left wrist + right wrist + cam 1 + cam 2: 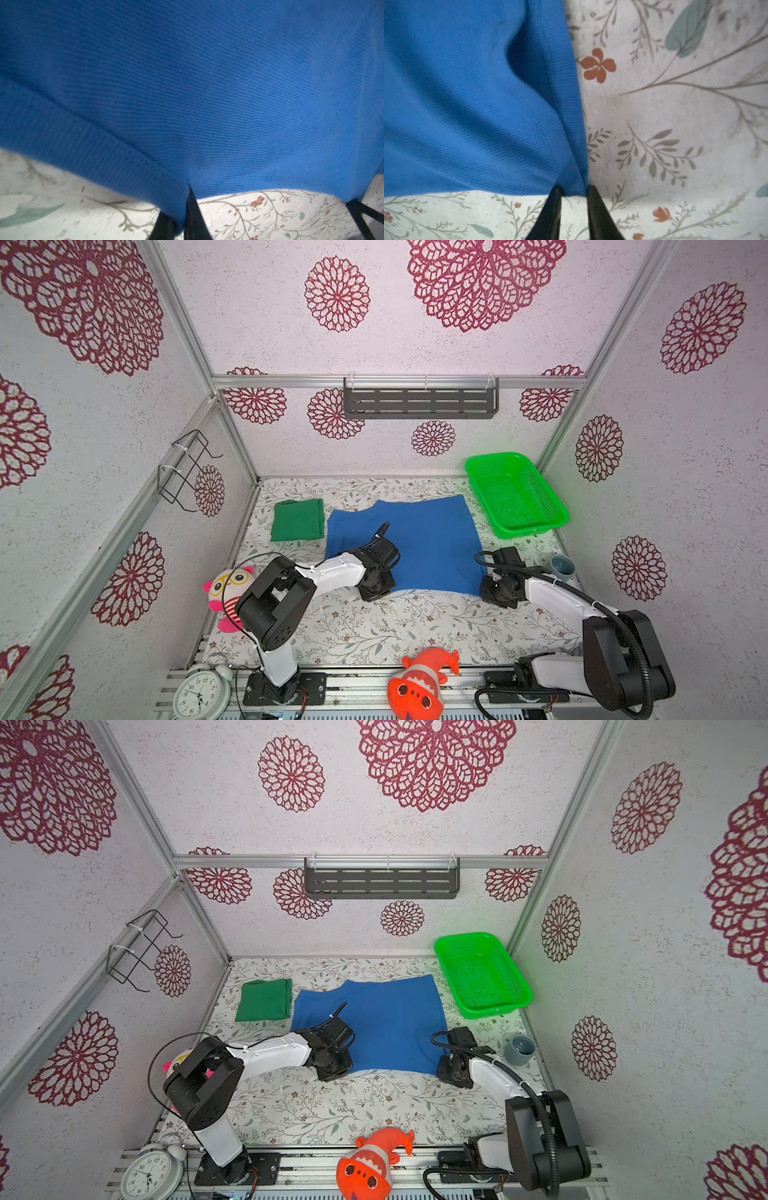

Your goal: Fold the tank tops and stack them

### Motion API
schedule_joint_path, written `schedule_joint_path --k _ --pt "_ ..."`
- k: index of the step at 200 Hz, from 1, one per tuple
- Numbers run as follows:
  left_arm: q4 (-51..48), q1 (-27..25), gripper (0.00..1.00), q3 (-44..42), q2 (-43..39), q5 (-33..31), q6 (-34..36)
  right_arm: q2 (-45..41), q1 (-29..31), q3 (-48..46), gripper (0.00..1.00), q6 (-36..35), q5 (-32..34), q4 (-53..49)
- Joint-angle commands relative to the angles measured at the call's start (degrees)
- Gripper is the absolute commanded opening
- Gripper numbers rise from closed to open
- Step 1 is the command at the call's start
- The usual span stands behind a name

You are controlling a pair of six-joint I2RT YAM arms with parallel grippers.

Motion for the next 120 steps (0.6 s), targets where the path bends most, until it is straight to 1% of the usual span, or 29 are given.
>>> schedule_joint_path --k 1,18,46,67,84,103,120 --pt "-3.21 0.01 0.08 -2.6 -1.03 -2.94 0.09 -2.77 -0.06 -0.37 0.11 0.92 1.79 -0.47" --pt "-4.08 0.05 0.08 -3.19 -2.36 -4.16 0.05 -4.45 -0.06 -1.38 0.0 1.22 1.78 -1.24" --pt "-6.08 -0.03 0.07 -4.98 -4.89 -4.91 0.08 -8.18 0.03 -1.96 0.0 1.52 1.56 -5.74" --pt "-6.85 0.01 0.04 -7.19 -7.57 -5.11 -0.19 -11.24 0.92 -1.92 0.0 3.07 -1.44 -8.22" --pt "-7.21 0.18 0.02 -8.31 -9.64 -5.55 -0.4 -13.17 1.84 -1.55 0.0 3.7 -1.81 -10.34" --pt "-10.45 0.23 0.01 -6.37 -10.9 -7.0 1.18 -14.38 2.15 -0.01 0.0 3.81 -1.78 -12.07" --pt "-14.54 0.23 0.01 -2.69 -11.39 -8.68 3.76 -14.51 2.2 1.91 0.0 3.11 -0.87 -13.47"
